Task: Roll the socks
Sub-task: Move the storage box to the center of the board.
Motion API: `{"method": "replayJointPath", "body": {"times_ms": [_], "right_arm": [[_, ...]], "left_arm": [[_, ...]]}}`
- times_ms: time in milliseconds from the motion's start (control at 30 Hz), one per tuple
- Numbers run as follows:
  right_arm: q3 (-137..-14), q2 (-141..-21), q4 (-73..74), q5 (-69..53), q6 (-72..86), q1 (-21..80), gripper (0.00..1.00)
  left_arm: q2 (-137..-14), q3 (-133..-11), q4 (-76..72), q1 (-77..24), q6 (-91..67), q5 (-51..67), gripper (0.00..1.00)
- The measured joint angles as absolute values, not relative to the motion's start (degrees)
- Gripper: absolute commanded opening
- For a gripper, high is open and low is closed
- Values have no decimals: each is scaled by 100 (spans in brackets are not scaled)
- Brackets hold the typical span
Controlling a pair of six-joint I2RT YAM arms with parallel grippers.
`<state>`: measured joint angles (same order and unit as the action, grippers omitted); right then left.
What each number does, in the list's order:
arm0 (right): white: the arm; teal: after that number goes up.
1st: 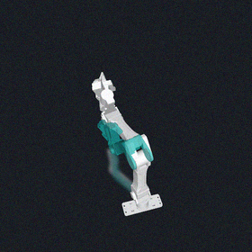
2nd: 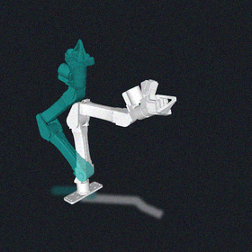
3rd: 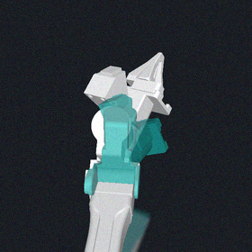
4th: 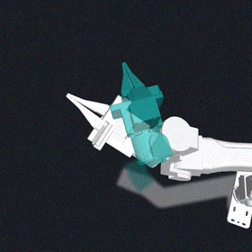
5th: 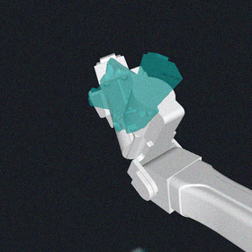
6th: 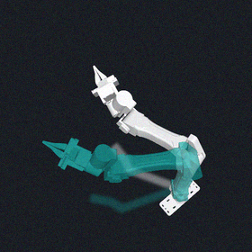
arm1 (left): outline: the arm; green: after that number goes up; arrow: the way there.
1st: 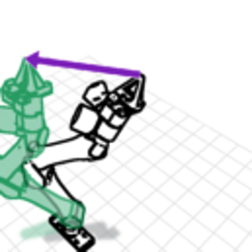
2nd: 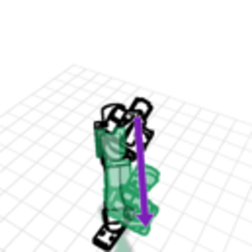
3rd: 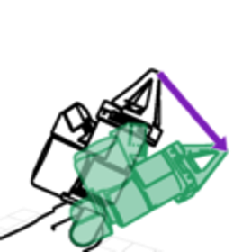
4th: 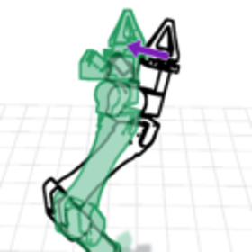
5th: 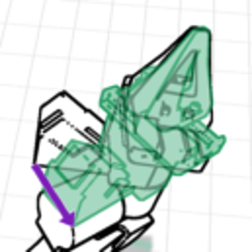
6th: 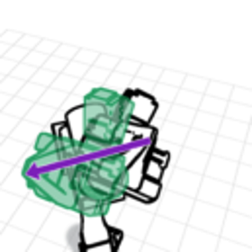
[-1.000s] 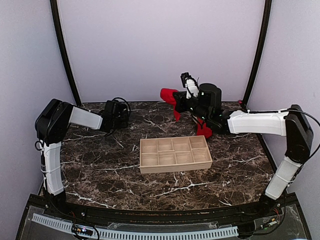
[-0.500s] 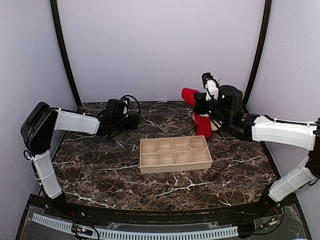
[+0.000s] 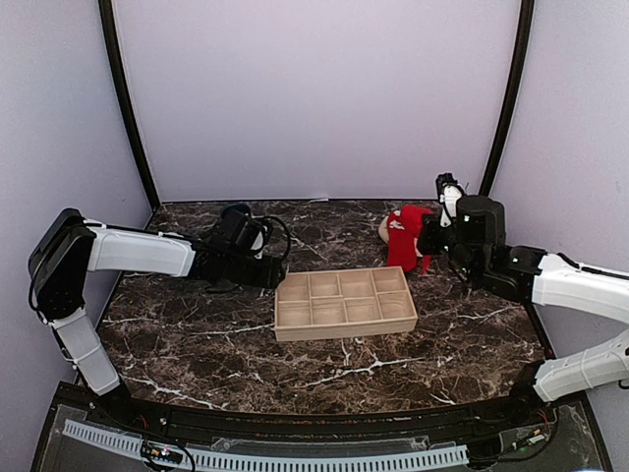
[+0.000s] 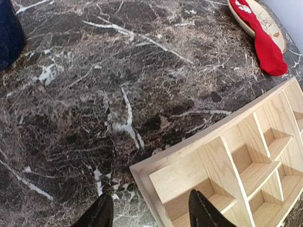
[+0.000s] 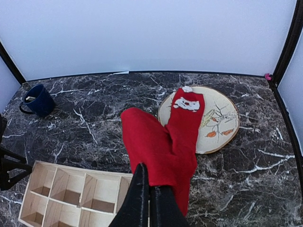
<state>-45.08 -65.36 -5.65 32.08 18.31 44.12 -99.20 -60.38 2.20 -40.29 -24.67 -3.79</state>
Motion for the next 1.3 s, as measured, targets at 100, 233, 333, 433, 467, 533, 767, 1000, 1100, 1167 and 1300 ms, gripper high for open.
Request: {"method": "replayJointPath", "body": {"times_ms": [100, 233, 333, 433, 467, 533, 767, 1000, 1100, 1167, 1300], "right_arm": [[-4307, -6320, -384, 3251, 2038, 4414, 0], [-4007, -6213, -209, 3260, 2316, 4418, 0], [-3896, -6213, -121, 3256, 2440, 4442, 0], [-3822, -6213, -54, 3225, 2580, 4477, 0], [-3817, -6213, -40, 3214, 2613, 4486, 0], [-3811, -6215, -36, 3194, 2692, 4506, 0], [-3695, -6248, -30, 3177, 2943, 4578, 0], [-3636, -6272, -10, 3179, 3037, 4580, 0], [-3636, -6272, -12, 3179, 3052, 4580, 0], [-3634, -6272, -12, 3179, 3055, 4580, 0], [-3627, -6267, -12, 3177, 3055, 4580, 0]], "left_arm": [[-9920, -6036, 486, -4058, -2493, -333, 54], [-9920, -6036, 701, -4084, -2534, -252, 53], [-9942, -6038, 760, -4101, -2565, -235, 51], [-10055, -6095, 799, -4104, -2578, -231, 47], [-10127, -6136, 823, -4106, -2578, -231, 45], [-10269, -6226, 856, -4106, -2598, -204, 42], [-10621, -6510, 878, -4123, -2635, -163, 26], [-10735, -6672, 917, -4141, -2659, -506, 15], [-10735, -6672, 943, -4143, -2646, -687, 15], [-10737, -6667, 963, -4141, -2635, -805, 13], [-10731, -6613, 934, -4112, -2622, -1068, 3]]}}
